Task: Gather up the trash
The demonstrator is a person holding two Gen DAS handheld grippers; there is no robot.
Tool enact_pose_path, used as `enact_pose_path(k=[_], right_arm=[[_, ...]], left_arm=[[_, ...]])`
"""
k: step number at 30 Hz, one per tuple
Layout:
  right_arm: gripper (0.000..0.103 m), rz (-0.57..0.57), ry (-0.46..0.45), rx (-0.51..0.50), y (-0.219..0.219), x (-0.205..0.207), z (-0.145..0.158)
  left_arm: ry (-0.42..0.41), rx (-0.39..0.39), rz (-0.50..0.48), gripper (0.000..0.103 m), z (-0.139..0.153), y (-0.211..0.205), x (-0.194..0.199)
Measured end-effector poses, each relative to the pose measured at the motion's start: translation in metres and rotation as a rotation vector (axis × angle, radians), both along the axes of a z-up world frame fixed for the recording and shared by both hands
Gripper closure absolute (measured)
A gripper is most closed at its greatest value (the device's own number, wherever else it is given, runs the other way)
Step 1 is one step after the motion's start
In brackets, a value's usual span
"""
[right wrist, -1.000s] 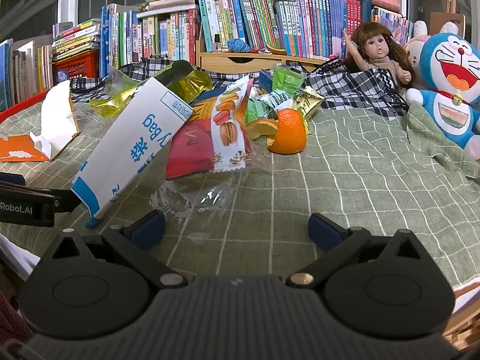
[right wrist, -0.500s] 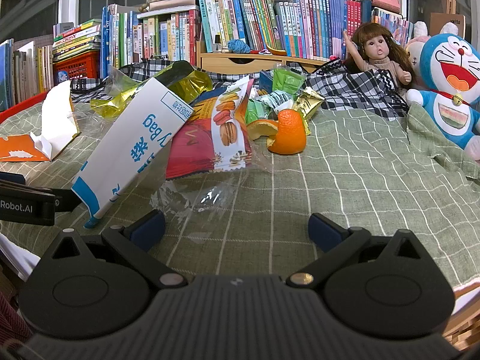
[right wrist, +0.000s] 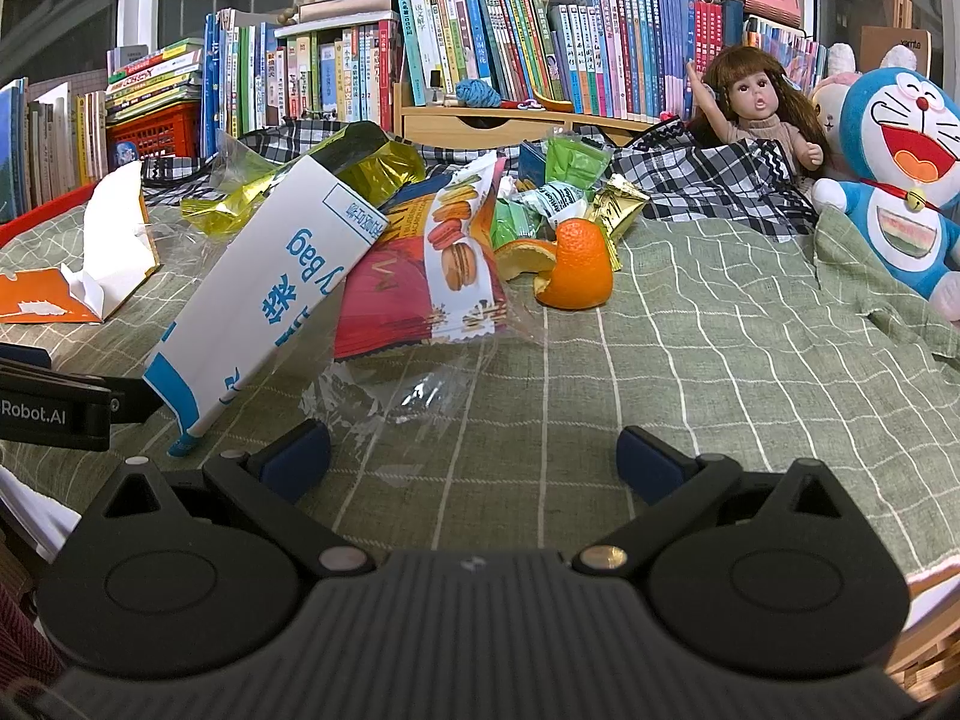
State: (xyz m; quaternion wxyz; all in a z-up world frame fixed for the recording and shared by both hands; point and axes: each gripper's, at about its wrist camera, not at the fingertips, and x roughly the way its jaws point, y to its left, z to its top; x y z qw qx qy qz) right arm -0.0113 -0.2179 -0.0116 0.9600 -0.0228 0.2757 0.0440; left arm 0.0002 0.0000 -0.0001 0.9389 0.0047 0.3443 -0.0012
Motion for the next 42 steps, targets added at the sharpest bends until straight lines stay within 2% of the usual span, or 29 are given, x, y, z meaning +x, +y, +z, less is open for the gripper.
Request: enact_pose_path(k=[31, 42], right_arm=[[0.0, -0.001, -0.008, 0.005, -0.0014, -0.0007, -0.0008], [0.0, 0.01, -0.011, 0.012, -0.0026, -0.0034, 0.0]], left_arm=[[-0.006, 0.0, -0.002, 0.0, 0.0001, 0.0012, 0.0016], [-0.042, 0.003, 0.004, 0.0, -0.0009, 0.0061, -0.0023]])
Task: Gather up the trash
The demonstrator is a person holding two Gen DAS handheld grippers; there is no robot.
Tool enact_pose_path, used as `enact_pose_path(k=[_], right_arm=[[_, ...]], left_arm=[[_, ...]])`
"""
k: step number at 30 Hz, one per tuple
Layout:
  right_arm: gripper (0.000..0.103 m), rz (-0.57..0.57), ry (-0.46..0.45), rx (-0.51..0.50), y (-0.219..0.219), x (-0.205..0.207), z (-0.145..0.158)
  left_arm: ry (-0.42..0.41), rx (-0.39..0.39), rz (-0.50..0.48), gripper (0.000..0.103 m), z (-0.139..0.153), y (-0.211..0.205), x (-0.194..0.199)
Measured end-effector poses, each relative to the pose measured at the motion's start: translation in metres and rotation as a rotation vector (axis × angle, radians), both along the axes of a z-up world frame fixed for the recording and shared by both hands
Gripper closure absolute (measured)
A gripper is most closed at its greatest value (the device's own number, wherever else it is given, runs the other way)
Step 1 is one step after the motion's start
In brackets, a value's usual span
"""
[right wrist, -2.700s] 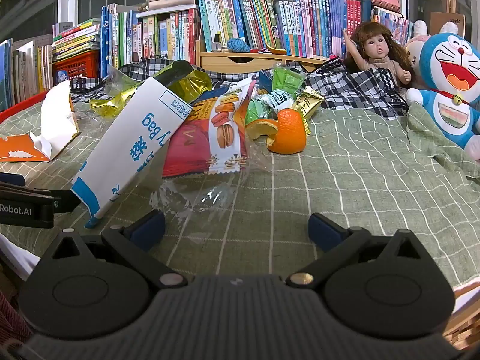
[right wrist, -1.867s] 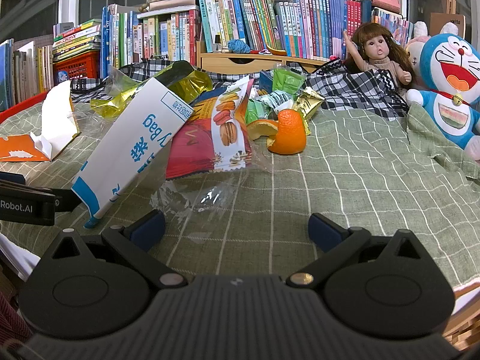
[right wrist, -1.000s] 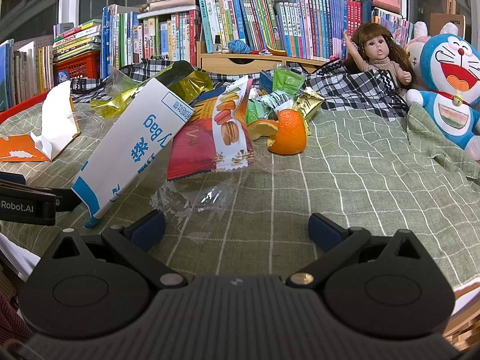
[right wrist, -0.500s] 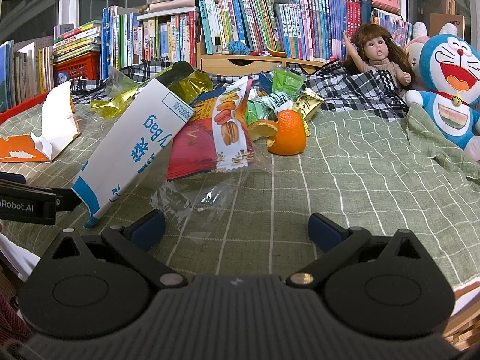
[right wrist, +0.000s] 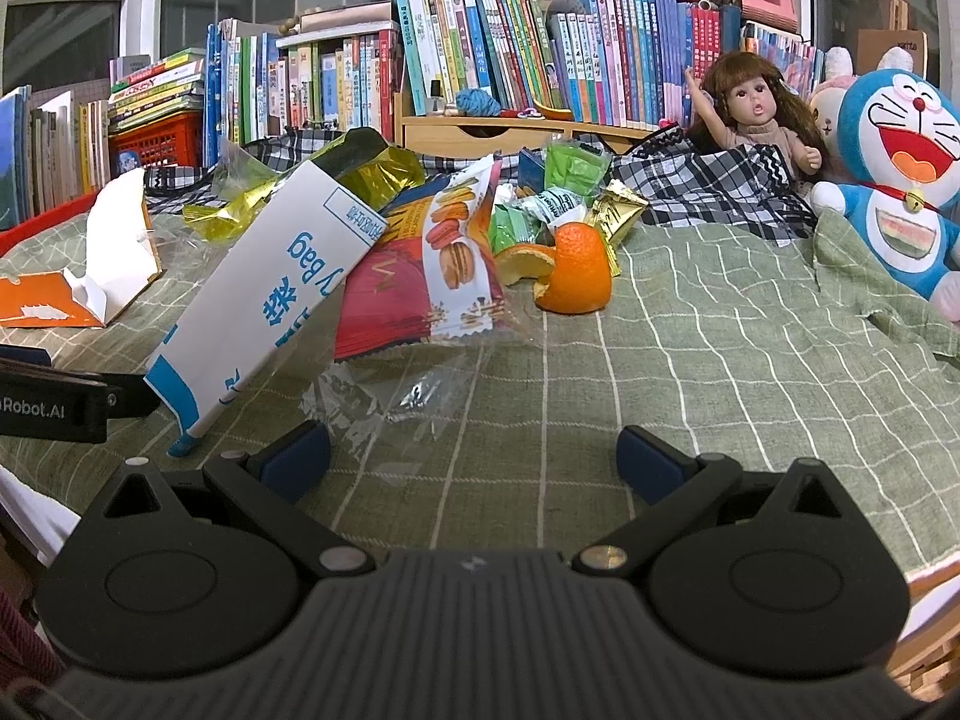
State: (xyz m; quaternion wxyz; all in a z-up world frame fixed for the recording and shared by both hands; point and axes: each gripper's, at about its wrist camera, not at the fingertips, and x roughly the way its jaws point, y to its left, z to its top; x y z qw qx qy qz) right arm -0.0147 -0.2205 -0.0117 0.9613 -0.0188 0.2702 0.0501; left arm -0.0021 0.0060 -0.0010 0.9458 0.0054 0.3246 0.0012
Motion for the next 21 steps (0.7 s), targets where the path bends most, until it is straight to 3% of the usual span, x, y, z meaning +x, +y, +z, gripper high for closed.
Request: enact_pose_path(k=[10, 15, 21], right_arm=[[0.008, 0.018, -0.059, 0.112, -0.025, -0.021, 0.017], [0.013, 0.014, -0.096, 0.098, -0.038, -0.025, 0.03], [0.026, -0.031, -0.092, 0.116, -0.06, -0.026, 0.036]], left_arm=[[-0.016, -0.061, -0.139, 0.0, 0.019, -0.01, -0.023], [-0.078, -0.105, -0.213, 0.0, 0.031, -0.021, -0.035], [-0.104, -0.074, -0.275, 0.0, 0.025, -0.049, -0.034]])
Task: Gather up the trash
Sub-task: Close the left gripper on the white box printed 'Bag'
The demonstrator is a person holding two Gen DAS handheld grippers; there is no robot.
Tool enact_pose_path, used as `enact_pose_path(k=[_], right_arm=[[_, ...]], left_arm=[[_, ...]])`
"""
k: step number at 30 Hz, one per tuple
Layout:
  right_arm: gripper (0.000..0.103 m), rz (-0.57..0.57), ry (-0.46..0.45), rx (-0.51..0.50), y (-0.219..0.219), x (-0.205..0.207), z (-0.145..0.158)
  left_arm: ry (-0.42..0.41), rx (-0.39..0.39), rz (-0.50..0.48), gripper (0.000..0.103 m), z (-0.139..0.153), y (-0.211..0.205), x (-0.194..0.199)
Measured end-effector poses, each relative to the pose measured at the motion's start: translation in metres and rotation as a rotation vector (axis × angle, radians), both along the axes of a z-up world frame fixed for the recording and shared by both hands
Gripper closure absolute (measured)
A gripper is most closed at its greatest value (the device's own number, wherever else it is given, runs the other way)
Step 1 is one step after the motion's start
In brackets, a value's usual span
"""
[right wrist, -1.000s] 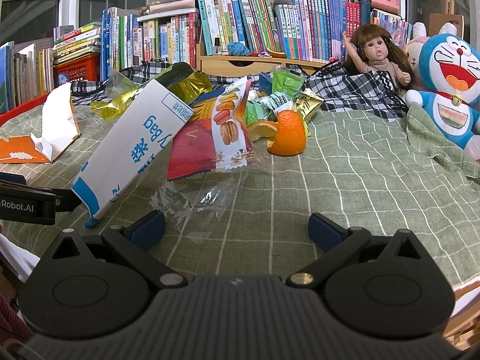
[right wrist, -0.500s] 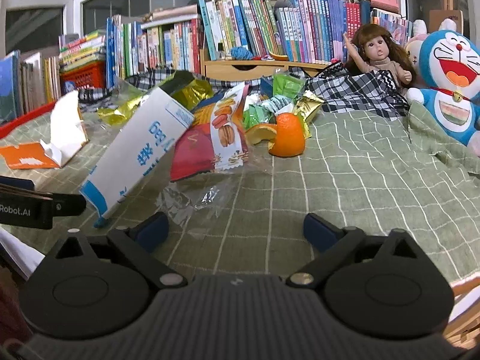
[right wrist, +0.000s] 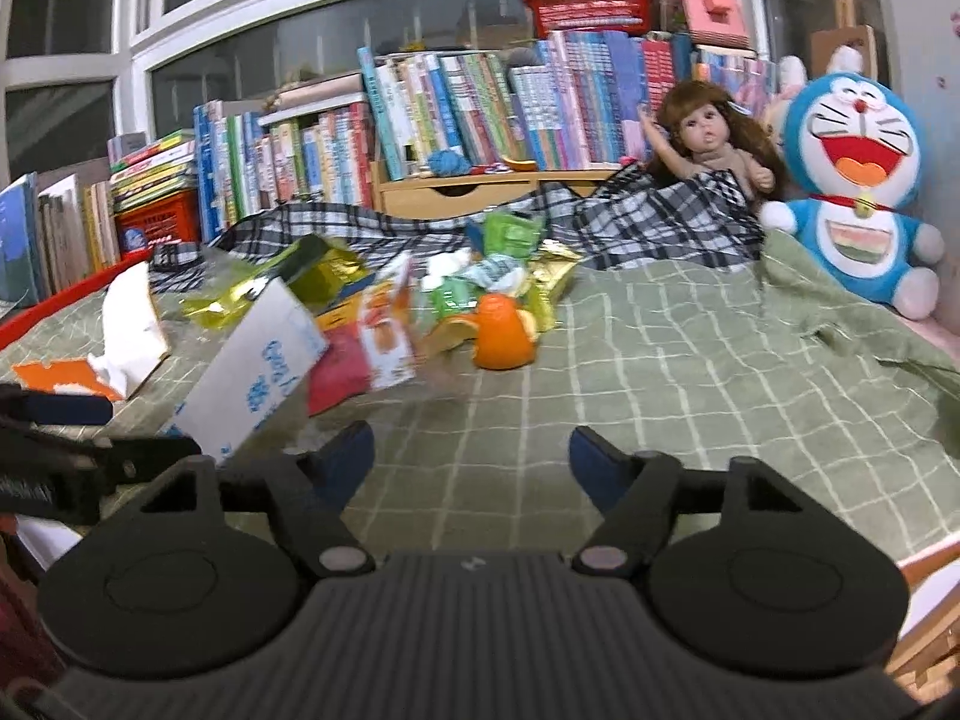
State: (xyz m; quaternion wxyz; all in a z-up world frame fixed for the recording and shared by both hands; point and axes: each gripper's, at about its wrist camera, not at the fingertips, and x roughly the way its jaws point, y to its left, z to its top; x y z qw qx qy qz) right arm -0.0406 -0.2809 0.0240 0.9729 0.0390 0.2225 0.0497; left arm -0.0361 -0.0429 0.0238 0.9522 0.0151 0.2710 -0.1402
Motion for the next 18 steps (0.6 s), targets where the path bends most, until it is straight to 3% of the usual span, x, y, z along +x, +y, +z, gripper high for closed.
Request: enact_pose_path(k=[6, 11, 14, 15, 18], right_arm=[[0.033, -0.029, -0.009, 0.044, -0.024, -0.002, 0.009], [0.033, -0.007, -0.015, 0.069, -0.025, 0.0, 0.012], [0.033, 0.015, -0.029, 0.073, -0.02, 0.003, 0.016], [0.033, 0.022, -0.034, 0.074, -0.018, 0.004, 0.018], [0.033, 0.048, -0.043, 0.072, -0.01, 0.01, 0.022]], left_arm=[[-0.039, 0.02, -0.024, 0.002, -0.011, -0.022, 0.008], [-0.038, 0.025, -0.041, 0.017, -0.017, -0.036, 0.021], [0.007, 0.026, -0.043, 0.046, -0.019, -0.039, 0.026], [0.017, 0.019, -0.036, 0.061, -0.019, -0.038, 0.026], [0.023, -0.018, -0.031, 0.079, -0.014, -0.029, 0.021]])
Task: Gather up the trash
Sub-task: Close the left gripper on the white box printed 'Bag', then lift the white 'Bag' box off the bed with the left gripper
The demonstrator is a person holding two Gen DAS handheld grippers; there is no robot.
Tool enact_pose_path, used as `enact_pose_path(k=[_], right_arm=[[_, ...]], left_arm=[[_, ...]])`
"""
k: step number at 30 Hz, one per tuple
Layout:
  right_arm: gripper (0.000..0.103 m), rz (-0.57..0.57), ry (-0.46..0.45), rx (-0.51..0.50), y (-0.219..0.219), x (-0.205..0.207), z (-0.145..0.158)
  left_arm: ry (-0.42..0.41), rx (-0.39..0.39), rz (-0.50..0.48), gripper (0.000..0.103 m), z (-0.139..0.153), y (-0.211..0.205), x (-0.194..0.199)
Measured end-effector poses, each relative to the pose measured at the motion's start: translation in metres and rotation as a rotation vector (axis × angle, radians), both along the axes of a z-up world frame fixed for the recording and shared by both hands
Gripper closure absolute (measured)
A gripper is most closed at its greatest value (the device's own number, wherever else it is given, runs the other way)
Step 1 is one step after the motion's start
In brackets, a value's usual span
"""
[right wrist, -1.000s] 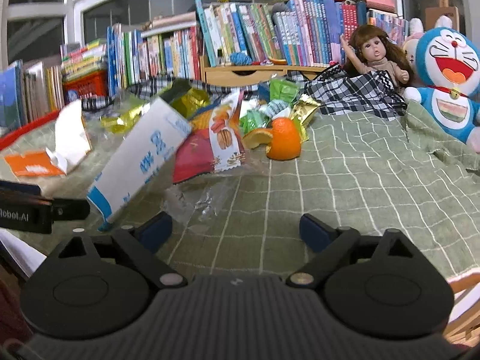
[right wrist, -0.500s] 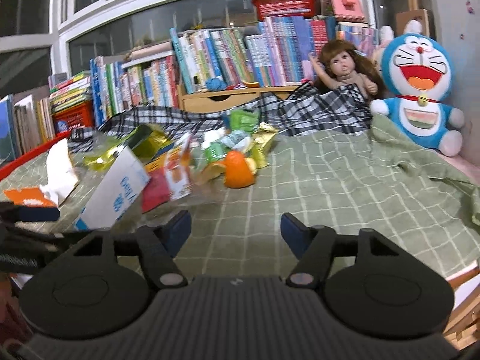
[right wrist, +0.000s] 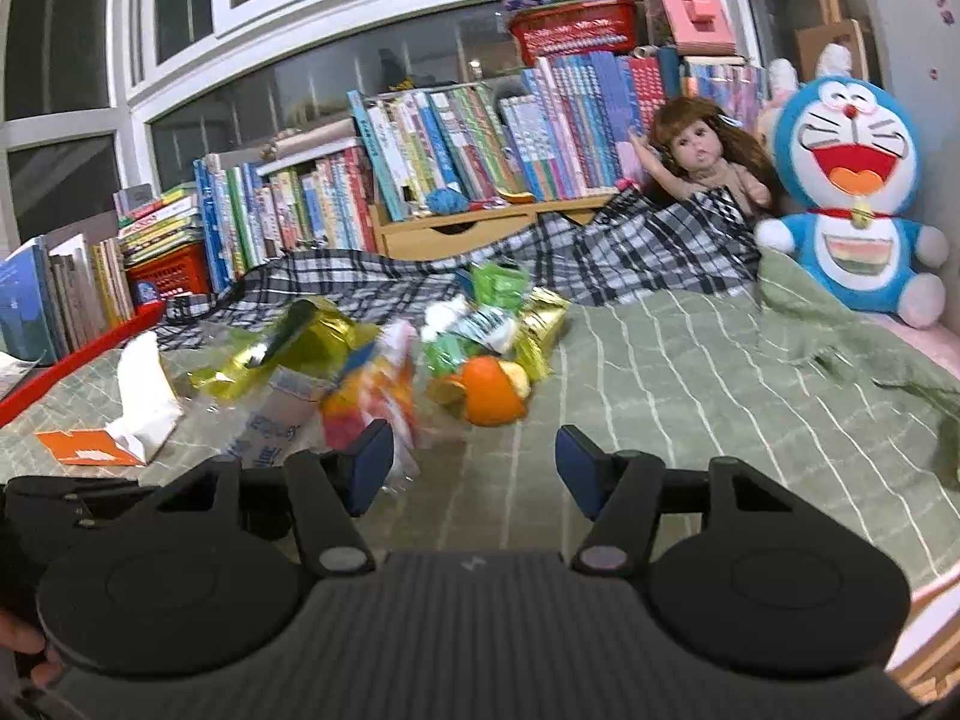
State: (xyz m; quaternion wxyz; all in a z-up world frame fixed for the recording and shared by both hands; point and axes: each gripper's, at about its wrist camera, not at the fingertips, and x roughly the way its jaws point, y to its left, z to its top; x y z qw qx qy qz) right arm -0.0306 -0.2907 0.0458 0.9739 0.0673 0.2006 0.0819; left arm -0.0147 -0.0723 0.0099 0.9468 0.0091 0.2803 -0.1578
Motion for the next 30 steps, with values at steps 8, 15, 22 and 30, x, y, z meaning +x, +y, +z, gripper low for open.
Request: enact_pose_path(k=[8, 15, 22, 30], right_arm=[[0.033, 0.078, 0.014, -0.076, 0.038, 0.02, -0.003], [0.032, 0.117, 0.044, -0.2, 0.074, 0.025, -0.024], [0.027, 0.113, 0.001, -0.195, 0.069, 0.009, -0.022], [0.026, 0.118, 0.063, -0.121, 0.071, 0.036, -0.023]], left_arm=[[-0.03, -0.022, 0.091, 0.087, 0.014, 0.032, -0.007], [-0.017, -0.024, 0.153, 0.087, 0.013, 0.053, -0.004], [-0.013, -0.048, 0.163, 0.087, 0.014, 0.056, -0.008], [-0.048, -0.045, 0.183, 0.068, 0.024, 0.058, -0.01]])
